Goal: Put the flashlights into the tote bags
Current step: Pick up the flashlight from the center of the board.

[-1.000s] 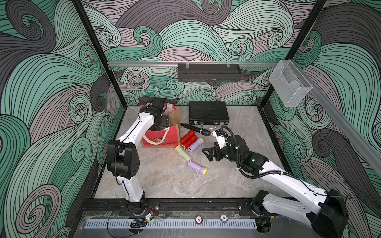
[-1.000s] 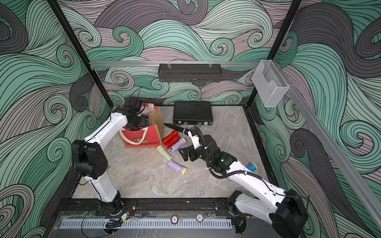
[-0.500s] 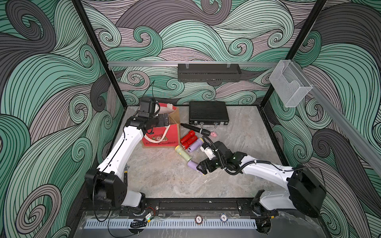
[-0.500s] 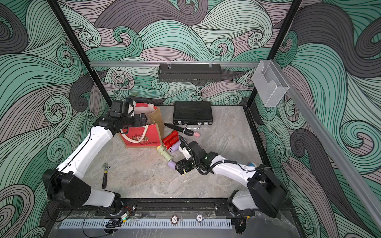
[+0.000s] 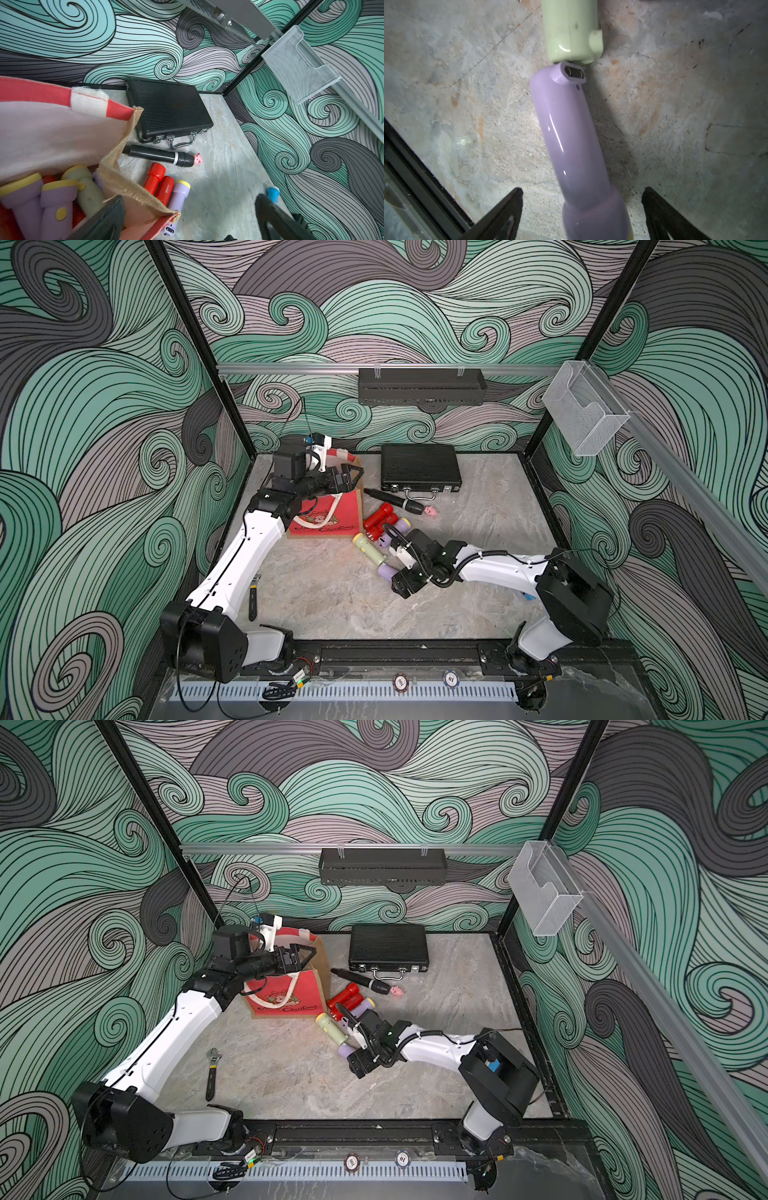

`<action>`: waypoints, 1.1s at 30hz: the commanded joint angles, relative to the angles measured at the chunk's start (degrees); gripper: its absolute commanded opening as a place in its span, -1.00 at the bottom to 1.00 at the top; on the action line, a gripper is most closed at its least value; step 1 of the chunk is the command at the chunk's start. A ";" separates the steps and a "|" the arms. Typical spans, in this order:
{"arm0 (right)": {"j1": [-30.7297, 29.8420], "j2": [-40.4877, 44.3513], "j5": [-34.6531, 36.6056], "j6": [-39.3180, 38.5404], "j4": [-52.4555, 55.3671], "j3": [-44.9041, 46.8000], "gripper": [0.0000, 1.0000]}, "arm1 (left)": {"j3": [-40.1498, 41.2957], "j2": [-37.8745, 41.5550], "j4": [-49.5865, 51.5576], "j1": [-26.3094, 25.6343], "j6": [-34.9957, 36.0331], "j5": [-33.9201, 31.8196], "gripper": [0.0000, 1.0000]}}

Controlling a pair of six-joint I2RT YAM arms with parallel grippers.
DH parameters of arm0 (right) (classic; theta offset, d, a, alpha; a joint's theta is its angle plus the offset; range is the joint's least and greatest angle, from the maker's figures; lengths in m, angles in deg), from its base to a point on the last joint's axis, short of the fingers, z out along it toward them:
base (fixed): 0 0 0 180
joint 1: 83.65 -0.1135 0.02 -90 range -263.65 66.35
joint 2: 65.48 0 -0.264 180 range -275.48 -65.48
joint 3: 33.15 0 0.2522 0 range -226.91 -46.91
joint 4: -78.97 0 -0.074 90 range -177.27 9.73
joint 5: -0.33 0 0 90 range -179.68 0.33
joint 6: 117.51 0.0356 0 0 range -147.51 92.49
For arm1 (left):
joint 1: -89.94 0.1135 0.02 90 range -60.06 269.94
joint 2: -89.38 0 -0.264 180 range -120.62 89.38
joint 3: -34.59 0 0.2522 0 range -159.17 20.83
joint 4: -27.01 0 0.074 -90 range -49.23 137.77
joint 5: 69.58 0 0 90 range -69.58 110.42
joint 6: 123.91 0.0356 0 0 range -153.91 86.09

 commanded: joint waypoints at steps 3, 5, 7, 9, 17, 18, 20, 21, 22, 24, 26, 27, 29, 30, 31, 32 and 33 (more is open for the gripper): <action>-0.89 -0.45 4.88 -0.89 6.19 -0.65 0.74 | -0.12 0.65 -3.04 -0.02 -2.31 2.90 0.97; -1.03 -0.04 4.98 -0.74 6.08 -0.21 0.70 | 0.20 0.79 -3.55 -0.03 -2.62 3.12 0.97; -1.21 0.03 4.83 -0.65 6.20 0.06 0.64 | 0.42 0.98 -3.74 -0.02 -2.80 3.12 0.97; -1.32 -0.18 5.24 -0.64 5.92 0.24 0.55 | 0.58 1.17 -4.15 0.00 -2.91 3.41 0.97; -1.81 -1.73 5.95 0.25 4.86 -0.52 0.27 | 0.54 1.95 -4.13 -0.02 -3.37 3.74 0.97; -1.96 -1.86 6.07 0.32 4.83 -0.53 0.24 | 0.56 2.10 -4.15 0.04 -3.38 3.74 0.97; -1.96 -1.96 6.12 0.28 4.53 -0.29 0.22 | 0.56 2.39 -4.06 0.00 -3.38 3.74 0.97; -1.96 -2.00 6.06 0.22 4.24 -0.25 0.20 | 0.60 2.49 -4.06 0.01 -3.37 3.67 0.97; -1.92 -2.08 6.07 0.10 4.14 -0.23 0.18 | 0.52 2.62 -4.06 -0.01 -3.33 3.65 0.97; -1.96 -2.42 6.07 -0.07 4.00 -0.36 0.14 | 0.51 2.73 -3.95 0.00 -3.29 3.50 0.97; -1.95 -2.34 6.24 -0.10 3.88 -0.29 0.08 | 0.41 2.78 -3.67 0.03 -3.33 3.32 0.97; -2.05 -2.13 6.24 -0.16 3.69 -0.15 0.04 | 0.34 2.81 -3.56 0.04 -3.29 3.30 0.97; -2.04 -1.75 6.46 -0.01 3.38 0.31 -0.04 | 0.39 2.93 -3.36 0.05 -3.25 3.15 0.97; -2.04 -1.45 6.53 -0.05 3.34 0.56 -0.10 | 0.31 3.04 -3.32 0.02 -3.25 3.12 0.97; -2.00 -1.29 6.75 -0.13 3.20 0.69 -0.15 | 0.25 3.09 -3.25 -0.02 -3.26 3.12 0.97; -2.05 -1.02 6.86 -0.18 3.13 1.01 -0.20 | 0.25 3.19 -3.24 -0.02 -3.36 3.12 0.97; -2.04 -0.55 7.00 -0.32 2.86 1.32 -0.23 | 0.22 3.28 -3.23 -0.02 -3.35 3.12 0.97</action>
